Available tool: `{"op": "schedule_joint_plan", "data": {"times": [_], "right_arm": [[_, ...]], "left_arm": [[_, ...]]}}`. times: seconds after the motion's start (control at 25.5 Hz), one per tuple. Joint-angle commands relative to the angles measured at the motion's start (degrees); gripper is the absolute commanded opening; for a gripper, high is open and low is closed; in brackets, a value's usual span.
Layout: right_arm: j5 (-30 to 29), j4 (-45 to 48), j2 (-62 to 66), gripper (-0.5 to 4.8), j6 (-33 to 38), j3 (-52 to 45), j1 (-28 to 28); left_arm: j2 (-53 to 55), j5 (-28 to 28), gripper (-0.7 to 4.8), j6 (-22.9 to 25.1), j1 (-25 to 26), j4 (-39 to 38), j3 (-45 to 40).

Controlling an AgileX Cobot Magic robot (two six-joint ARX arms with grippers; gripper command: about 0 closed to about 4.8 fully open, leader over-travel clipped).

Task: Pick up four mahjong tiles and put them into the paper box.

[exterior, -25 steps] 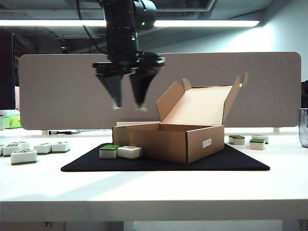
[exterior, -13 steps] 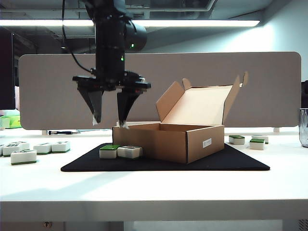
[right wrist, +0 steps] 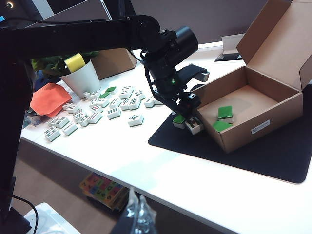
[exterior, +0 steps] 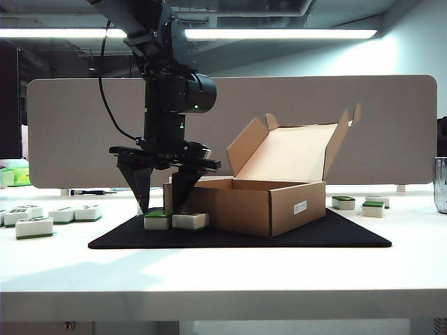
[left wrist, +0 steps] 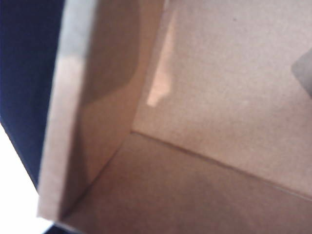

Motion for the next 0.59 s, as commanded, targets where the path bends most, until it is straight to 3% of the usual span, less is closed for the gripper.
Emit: {"op": "schedule_joint_plan", "data": {"times": [0.04,0.24,0.43,0.59], "right_arm": [[0.1,0.5,-0.6,-0.01,-0.3,0.3,0.0],[0.1,0.5,-0.6,-0.01,-0.3,0.3,0.0],[0.1,0.5,-0.6,-0.01,-0.4,0.3,0.0],[0.1,0.5,-0.6,-0.01,-0.4,0.3,0.0]], "left_arm": [[0.6,-0.2,2.66,-0.4,0.3,-0.1,-0.3],[1.0,-0.2,1.79,-0.4,0.7,-0.3,-0.3],[1.0,-0.2,1.73,-0.4,1.0,-1.6,-0.2],[0.9,-0.2,1.74,-0.4,1.0,-9.6,4.3]]}}
